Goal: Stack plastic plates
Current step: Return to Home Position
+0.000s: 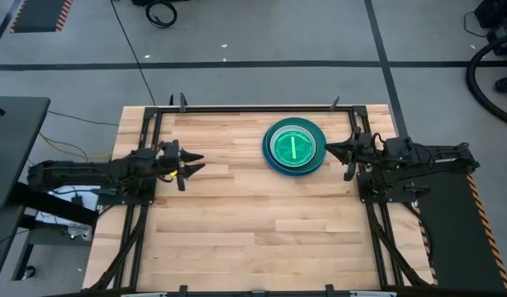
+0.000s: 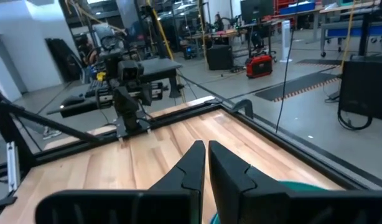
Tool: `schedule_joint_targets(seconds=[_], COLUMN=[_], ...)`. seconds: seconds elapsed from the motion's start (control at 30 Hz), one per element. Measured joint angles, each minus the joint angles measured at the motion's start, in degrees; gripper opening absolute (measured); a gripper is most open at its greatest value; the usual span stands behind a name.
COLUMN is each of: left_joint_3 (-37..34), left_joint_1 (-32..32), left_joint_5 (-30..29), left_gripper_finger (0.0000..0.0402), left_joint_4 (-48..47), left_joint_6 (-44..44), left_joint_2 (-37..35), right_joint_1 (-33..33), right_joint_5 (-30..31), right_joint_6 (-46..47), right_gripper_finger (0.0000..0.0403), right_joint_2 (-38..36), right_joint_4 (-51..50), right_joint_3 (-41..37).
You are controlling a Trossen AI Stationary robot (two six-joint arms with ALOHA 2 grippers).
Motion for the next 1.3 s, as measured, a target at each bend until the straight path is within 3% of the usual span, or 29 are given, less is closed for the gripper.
schedule_joint_targets(seconds=[0.23,0.4,0.77,1.07,1.3], left_joint_3=[-1.16,-1.16,-6.04,-7.51,-7.54], left_joint_1=[0.00,0.00,-0.20,-0.20,-0.20], left_joint_5=[-0.42,-1.23,-2.62,-4.12,-4.88], left_gripper_finger=[0.0162,0.0162,0.0162,0.0162,0.0162], left_joint_4=[-4.52,-6.56,-6.67,-7.43,-2.58], left_joint_6=[0.14,1.55,2.59,6.65,10.63], left_joint_2=[-6.27,-10.38,-18.23,-25.59,-25.77], right_joint_1=[0.00,-0.01,0.00,0.09,0.11], right_joint_5=[1.85,6.63,5.61,4.29,4.32], right_joint_6=[2.58,9.29,13.44,13.71,10.07], right_gripper_finger=[0.0030,0.0030,0.0006,0.0009,0.0009], right_joint_2=[-1.48,-4.73,-17.00,-16.99,-16.60], right_joint_4=[6.62,3.49,-0.05,-3.07,-3.31], right_joint_3=[-7.95,-11.51,-15.28,-15.55,-15.55])
